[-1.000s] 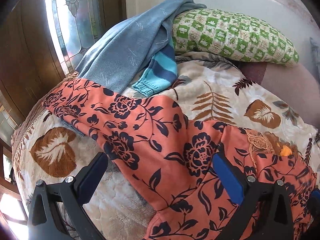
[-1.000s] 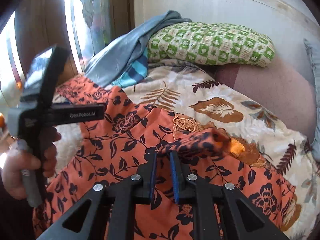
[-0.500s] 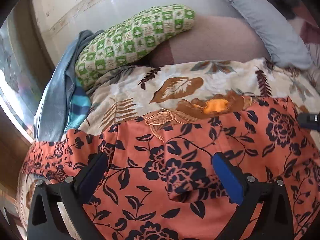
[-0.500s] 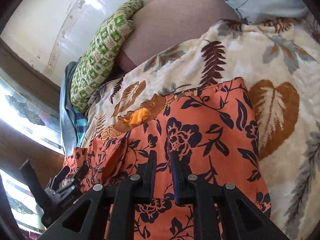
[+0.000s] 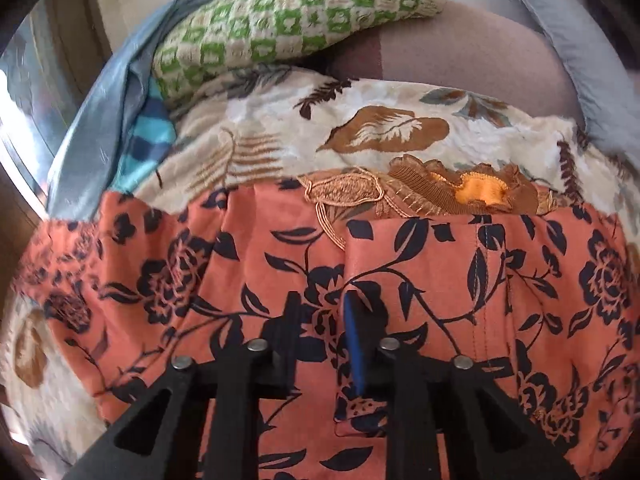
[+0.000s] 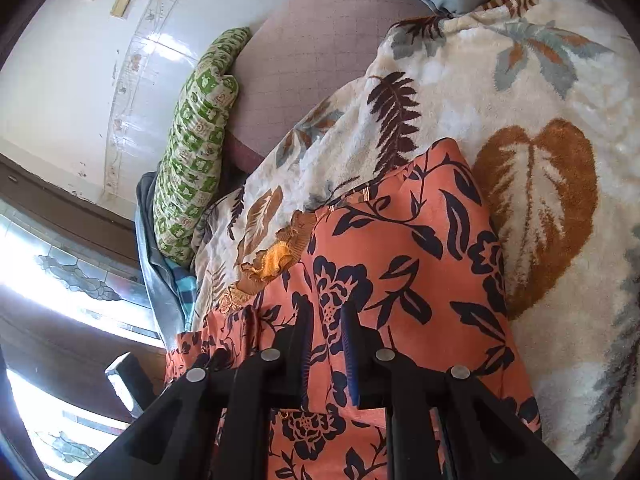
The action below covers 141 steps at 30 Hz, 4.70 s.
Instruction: Fold small clothes
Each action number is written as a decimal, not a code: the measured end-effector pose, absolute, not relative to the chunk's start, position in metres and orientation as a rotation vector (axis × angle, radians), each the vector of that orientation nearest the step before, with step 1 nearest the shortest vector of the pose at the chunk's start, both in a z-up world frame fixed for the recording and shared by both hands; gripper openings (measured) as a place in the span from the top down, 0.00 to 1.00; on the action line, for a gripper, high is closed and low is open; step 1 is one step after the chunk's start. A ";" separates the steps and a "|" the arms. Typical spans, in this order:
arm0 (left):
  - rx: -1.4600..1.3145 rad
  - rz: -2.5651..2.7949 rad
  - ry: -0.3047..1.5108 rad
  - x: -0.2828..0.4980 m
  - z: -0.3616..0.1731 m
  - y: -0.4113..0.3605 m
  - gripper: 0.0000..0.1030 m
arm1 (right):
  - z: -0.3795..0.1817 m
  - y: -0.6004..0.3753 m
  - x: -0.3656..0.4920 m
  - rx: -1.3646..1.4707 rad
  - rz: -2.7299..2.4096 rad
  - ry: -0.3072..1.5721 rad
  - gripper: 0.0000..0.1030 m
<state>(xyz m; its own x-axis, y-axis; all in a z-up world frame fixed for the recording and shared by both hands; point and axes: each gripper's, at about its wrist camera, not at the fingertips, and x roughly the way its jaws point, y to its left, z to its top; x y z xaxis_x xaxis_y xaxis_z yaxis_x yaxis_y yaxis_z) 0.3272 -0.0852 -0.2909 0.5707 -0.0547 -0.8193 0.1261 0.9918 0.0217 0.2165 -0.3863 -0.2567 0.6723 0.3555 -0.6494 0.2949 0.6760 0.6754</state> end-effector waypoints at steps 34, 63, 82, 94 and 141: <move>0.277 -0.321 0.897 0.309 -0.288 -0.101 0.57 | -0.271 -0.387 0.226 0.820 0.019 0.879 0.84; -0.226 0.045 0.948 0.330 -0.264 0.058 0.37 | -0.277 -0.358 0.246 0.636 0.063 0.978 0.82; -0.929 0.377 0.810 0.285 -0.269 0.322 0.19 | -0.306 -0.329 0.222 0.560 0.068 0.799 0.70; -1.145 0.311 0.874 0.336 -0.298 0.375 0.19 | -0.309 -0.329 0.224 0.568 0.075 0.787 0.70; -0.176 -0.419 0.735 0.300 -0.137 -0.135 0.94 | -0.174 -0.427 0.167 0.813 -0.063 0.491 0.67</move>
